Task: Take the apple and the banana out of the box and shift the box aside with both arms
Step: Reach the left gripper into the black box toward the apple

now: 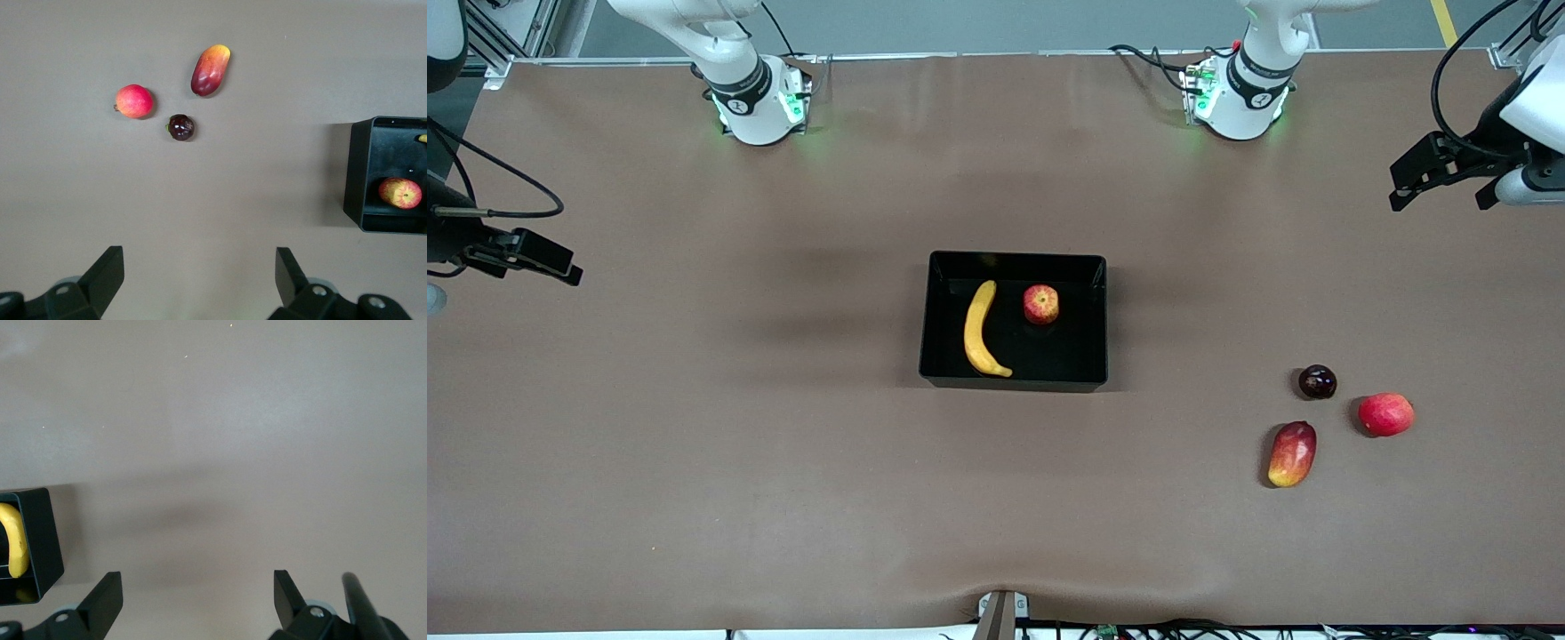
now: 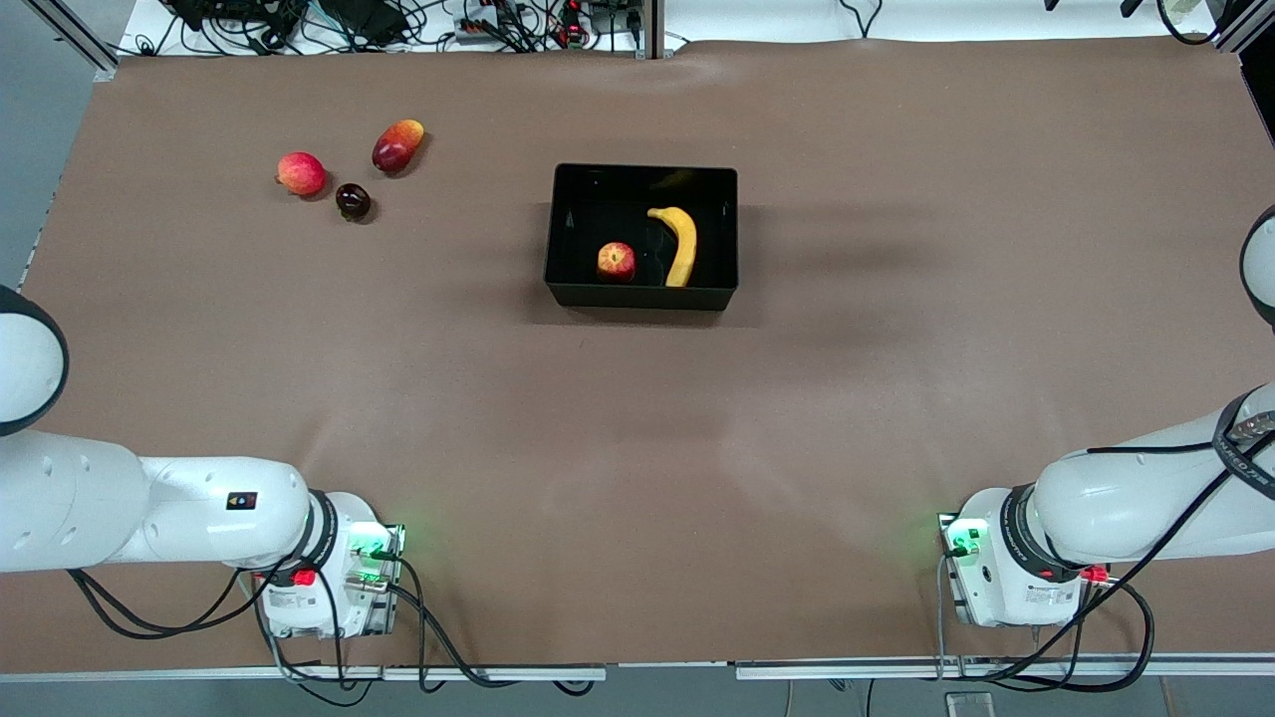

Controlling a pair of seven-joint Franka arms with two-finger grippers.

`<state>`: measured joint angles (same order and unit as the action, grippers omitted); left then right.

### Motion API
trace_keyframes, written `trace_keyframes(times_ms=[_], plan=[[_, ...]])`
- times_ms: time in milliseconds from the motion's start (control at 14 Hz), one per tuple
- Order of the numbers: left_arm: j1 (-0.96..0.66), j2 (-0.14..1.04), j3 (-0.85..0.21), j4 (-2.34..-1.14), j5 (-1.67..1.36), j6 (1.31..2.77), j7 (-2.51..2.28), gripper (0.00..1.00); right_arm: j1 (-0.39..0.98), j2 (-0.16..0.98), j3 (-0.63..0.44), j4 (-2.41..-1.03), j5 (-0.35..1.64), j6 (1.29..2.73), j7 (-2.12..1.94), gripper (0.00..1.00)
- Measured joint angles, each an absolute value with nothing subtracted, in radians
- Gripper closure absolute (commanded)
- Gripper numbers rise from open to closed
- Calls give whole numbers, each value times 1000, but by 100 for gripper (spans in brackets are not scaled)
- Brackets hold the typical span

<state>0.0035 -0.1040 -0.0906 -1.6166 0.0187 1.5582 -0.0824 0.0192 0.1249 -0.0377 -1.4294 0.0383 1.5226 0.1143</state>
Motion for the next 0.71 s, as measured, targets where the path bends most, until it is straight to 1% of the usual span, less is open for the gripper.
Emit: trace_keyframes(times_ms=[500, 714], plan=[[-2, -89, -102, -1607, 19, 1558, -116, 0, 19, 125, -38, -1429, 38, 1522, 118, 0], [-9, -43, -185, -1601, 19, 1558, -170, 0, 19, 125, -38, -1430, 38, 1522, 119, 0]])
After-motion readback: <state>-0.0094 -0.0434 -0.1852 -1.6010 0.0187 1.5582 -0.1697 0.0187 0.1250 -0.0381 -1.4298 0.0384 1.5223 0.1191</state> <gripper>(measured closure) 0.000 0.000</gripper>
